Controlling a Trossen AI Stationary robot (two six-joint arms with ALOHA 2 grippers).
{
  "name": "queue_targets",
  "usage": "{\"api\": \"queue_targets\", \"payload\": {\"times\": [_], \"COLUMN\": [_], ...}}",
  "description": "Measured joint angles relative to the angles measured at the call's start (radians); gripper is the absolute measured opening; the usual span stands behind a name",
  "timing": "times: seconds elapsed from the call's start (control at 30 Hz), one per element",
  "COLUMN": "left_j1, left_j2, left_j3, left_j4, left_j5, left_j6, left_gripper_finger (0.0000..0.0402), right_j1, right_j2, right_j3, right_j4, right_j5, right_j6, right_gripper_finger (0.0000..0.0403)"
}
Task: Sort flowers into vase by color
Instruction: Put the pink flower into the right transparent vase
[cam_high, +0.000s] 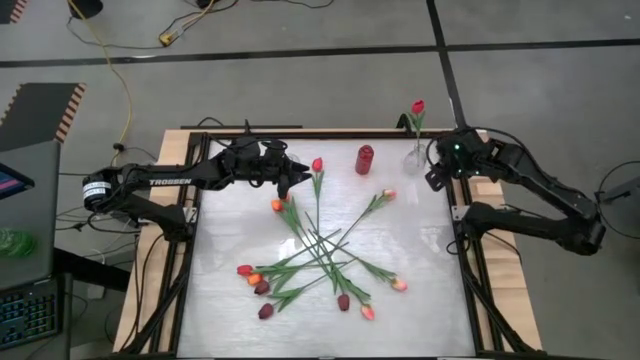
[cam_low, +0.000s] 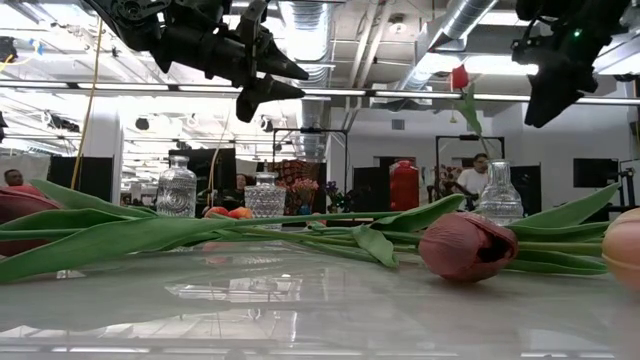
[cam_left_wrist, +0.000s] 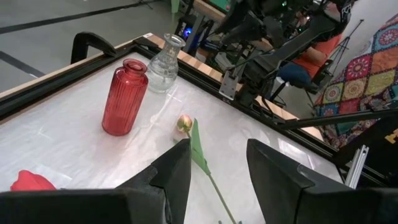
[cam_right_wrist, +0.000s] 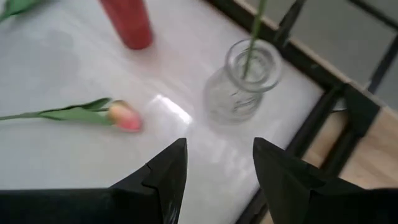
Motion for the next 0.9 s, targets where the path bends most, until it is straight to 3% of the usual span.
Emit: {"api": "queue_targets", "payload": {"times": [0.6,0.9], "left_j1": [-0.079,-0.139], "left_j2": [0.000,0.000], "left_j3": [0.001,0.001], "left_j4": [-0.126,-0.140], "left_j5": [-0.005,-0.008], "left_j6": [0.064,0.052], "left_gripper_finger": [0.0143,0.0143], "right_j1": [0.365,0.479], "right_j2": [0.002,0.003], "right_j3": [0.000,0.000], "right_j4": [0.007,0.048], "right_j5": [-0.027,-0.026], "right_j6": [0.248,0.333], "right_gripper_finger": [0.0210,0.0210]}}
